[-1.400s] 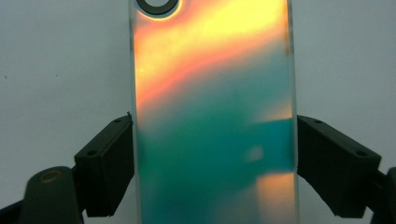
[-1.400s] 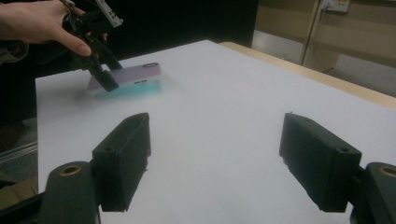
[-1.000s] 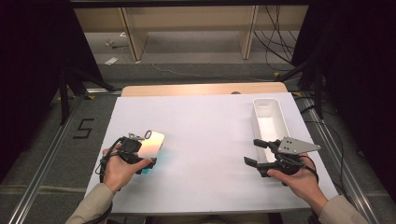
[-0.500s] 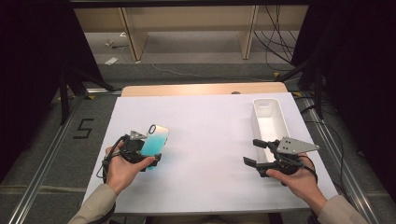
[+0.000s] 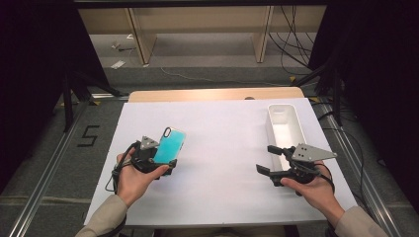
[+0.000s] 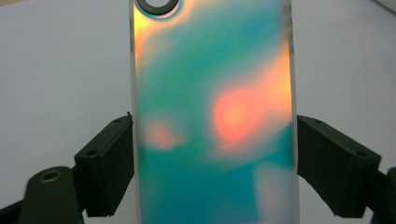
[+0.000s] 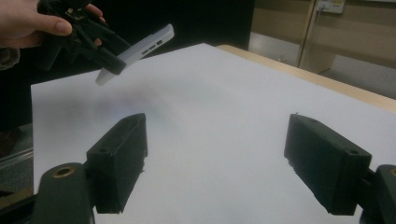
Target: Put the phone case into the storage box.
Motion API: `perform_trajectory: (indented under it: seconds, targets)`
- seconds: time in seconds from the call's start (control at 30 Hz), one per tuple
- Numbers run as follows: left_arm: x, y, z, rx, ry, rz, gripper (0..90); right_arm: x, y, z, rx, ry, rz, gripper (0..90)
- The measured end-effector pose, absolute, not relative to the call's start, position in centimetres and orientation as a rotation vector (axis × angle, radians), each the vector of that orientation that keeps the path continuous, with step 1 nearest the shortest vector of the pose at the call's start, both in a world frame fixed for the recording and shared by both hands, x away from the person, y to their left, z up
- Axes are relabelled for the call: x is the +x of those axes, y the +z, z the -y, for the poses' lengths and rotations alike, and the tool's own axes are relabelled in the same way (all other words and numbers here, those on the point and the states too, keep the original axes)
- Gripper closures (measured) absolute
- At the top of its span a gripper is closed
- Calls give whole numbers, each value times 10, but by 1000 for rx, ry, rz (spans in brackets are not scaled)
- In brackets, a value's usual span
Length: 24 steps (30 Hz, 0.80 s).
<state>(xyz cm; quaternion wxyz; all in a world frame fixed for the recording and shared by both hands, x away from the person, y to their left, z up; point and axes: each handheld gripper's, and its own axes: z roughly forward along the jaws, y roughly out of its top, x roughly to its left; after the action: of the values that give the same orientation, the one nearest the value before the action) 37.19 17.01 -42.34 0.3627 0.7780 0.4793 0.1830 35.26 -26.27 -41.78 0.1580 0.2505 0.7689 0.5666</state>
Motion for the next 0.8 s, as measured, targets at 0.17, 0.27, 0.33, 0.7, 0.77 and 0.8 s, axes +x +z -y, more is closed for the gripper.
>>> perform_trajectory:
  seconds: [0.17, 0.27, 0.33, 0.7, 0.77, 0.8]
  targets:
    - [370, -420, -166, 1976, 492, -1192, 170, 354, -416, 262, 726, 1625, -2184, 210]
    - [369, -420, -163, 1972, 497, -1170, 170, 354, -415, 261, 730, 1628, -2180, 209]
    - [368, -420, -160, 1974, 497, -1154, 170, 355, -415, 260, 734, 1632, -2176, 206]
    - [365, -417, -142, 1975, 511, -1084, 170, 358, -412, 254, 756, 1652, -2155, 205]
    - [364, -417, -138, 1986, 510, -1070, 170, 359, -411, 252, 758, 1656, -2151, 206]
    - [363, -417, -136, 1986, 511, -1063, 170, 360, -410, 251, 758, 1660, -2150, 206]
